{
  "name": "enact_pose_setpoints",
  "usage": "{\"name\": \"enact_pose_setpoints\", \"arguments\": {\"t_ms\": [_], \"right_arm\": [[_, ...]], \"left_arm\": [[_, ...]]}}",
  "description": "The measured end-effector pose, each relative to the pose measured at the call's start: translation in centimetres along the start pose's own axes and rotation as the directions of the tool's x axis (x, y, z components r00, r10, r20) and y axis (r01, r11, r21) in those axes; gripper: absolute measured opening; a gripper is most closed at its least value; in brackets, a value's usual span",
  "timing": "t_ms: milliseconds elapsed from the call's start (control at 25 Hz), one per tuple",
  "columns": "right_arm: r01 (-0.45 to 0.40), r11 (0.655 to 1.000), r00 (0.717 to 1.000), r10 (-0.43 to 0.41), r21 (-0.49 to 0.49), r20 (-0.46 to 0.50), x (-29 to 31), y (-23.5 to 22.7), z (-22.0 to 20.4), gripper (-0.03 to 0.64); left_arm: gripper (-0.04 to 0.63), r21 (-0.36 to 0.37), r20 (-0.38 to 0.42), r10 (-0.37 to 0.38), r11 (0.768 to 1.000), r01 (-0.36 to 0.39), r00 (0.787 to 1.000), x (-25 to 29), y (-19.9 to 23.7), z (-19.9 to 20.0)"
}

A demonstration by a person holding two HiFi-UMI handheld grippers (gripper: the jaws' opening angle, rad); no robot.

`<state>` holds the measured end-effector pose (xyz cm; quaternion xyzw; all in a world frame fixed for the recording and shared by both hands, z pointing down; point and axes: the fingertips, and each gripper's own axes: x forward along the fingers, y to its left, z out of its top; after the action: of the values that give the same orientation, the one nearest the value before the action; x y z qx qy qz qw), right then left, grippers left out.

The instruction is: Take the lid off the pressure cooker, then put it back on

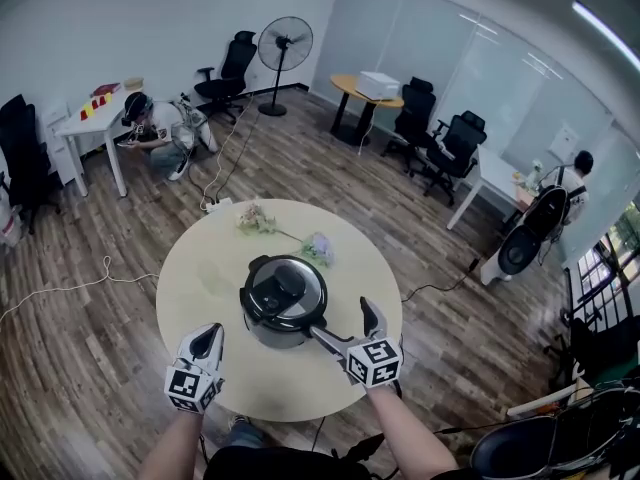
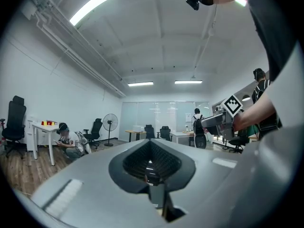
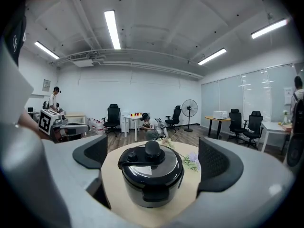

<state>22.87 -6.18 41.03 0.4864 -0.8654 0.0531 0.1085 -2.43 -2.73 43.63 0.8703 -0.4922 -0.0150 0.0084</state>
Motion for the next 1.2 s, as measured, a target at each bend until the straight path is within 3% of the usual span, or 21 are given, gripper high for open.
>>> {"name": "enact_pose_setpoints", "arguments": {"t_ms": [680,840,1200], "right_arm": [[0.013,0.999,0.985,-0.021,-0.047,-0.169,12.3,-1.2,-1.2,0.594],[-0.024,0.998,0.973,0.011,-0.055,-0.229,14.0,-1.1,-2.0,0.592],[-0.147,0.986,0.94,0.115,-0.075,-0.321,17.4,-1.6,-3.3,0.591]], "left_arm": [[0.0,-0.046,-0.061,-0.136,0.99,0.134,0.989,7.8,7.4,-4.8],[0.0,-0.032,-0.037,-0.154,0.988,0.153,0.987,8.7,8.0,-4.9],[0.0,-0.017,-0.068,-0.138,0.99,0.137,0.988,9.9,8.2,-6.7]]}}
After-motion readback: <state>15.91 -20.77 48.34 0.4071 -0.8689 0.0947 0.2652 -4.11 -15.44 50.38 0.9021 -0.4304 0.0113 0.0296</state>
